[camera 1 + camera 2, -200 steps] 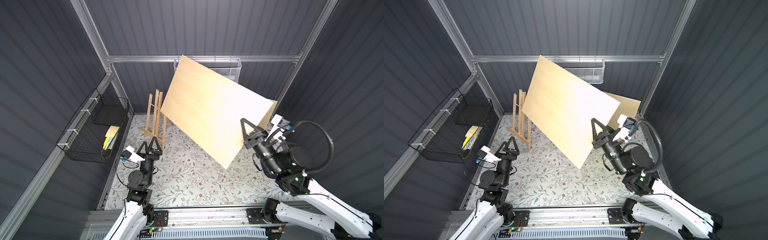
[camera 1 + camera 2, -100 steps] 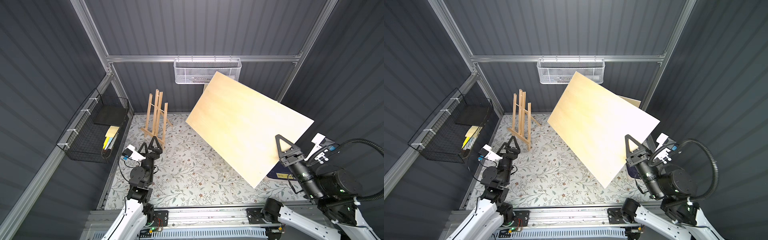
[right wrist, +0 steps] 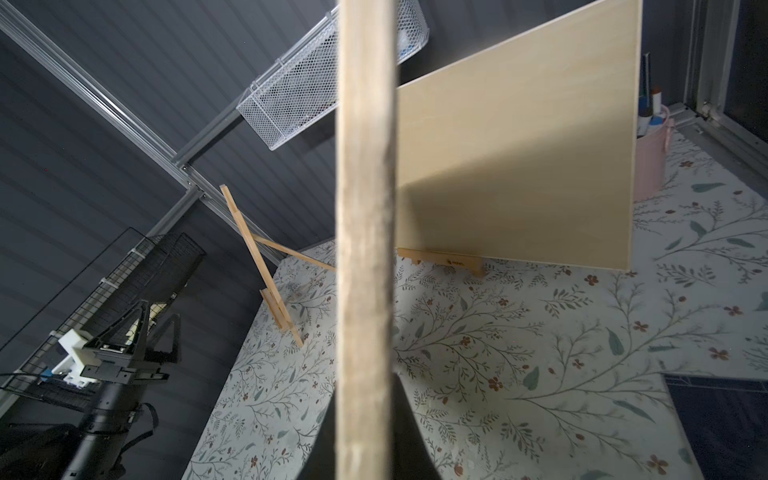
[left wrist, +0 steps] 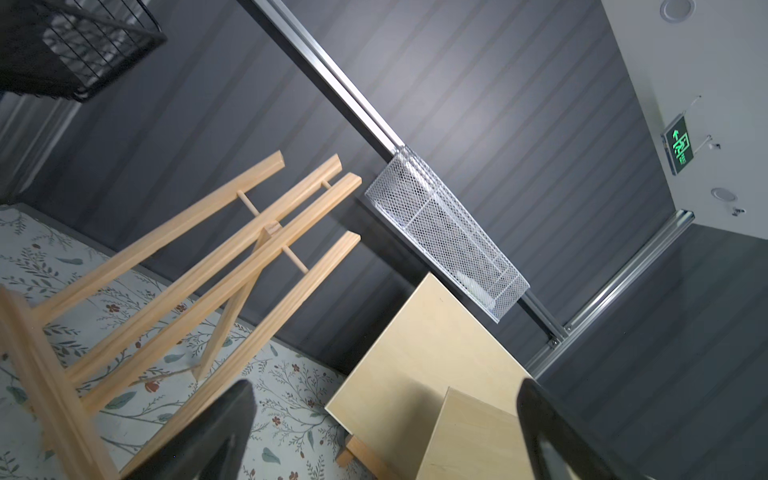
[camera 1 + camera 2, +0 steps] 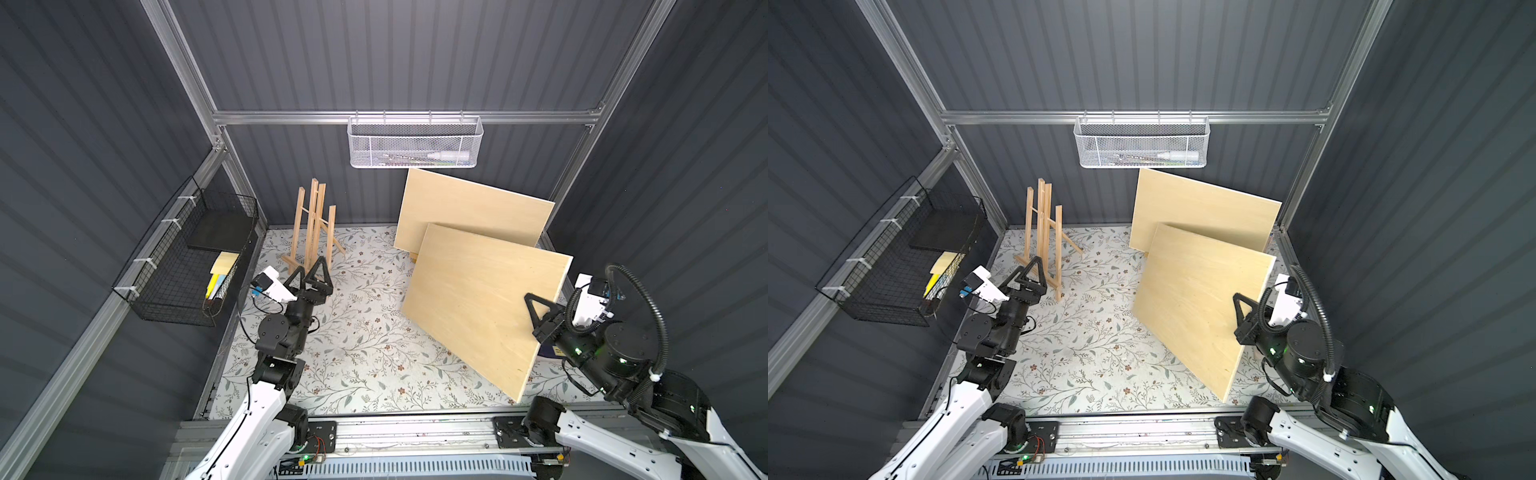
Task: Disassemble the easel
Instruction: Place the drawing board at the center of the board.
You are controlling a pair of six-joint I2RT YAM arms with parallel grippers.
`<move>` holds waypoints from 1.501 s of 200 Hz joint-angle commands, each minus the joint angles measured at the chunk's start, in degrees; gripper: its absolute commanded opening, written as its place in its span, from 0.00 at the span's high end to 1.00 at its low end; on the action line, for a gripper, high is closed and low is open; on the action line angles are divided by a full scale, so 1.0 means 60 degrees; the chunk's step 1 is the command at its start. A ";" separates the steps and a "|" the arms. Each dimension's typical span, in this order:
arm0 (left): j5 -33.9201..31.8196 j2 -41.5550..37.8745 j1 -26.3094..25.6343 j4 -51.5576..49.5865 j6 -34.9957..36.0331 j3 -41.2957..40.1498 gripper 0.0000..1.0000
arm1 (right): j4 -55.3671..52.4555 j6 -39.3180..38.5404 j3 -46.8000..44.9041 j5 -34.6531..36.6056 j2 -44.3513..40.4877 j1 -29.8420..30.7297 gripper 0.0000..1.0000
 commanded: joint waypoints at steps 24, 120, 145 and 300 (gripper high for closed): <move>0.1277 0.0397 -0.0284 0.0300 0.0494 0.0102 0.01 | 0.1429 0.0813 0.1383 -0.0281 -0.0086 0.0019 1.00; 0.0398 0.0447 -0.1280 0.0877 0.1068 -0.0586 0.01 | 0.0610 0.1036 0.2048 -0.1414 0.1544 0.0019 1.00; 0.0456 0.0642 -0.1309 0.0986 0.1054 -0.0703 0.01 | 0.0569 0.0943 0.2315 -0.1680 0.2090 -0.0085 1.00; 0.0473 0.1248 -0.1383 0.1244 0.0980 -0.0857 0.01 | 0.5973 0.4404 -0.3085 -1.4026 0.3769 -0.8898 1.00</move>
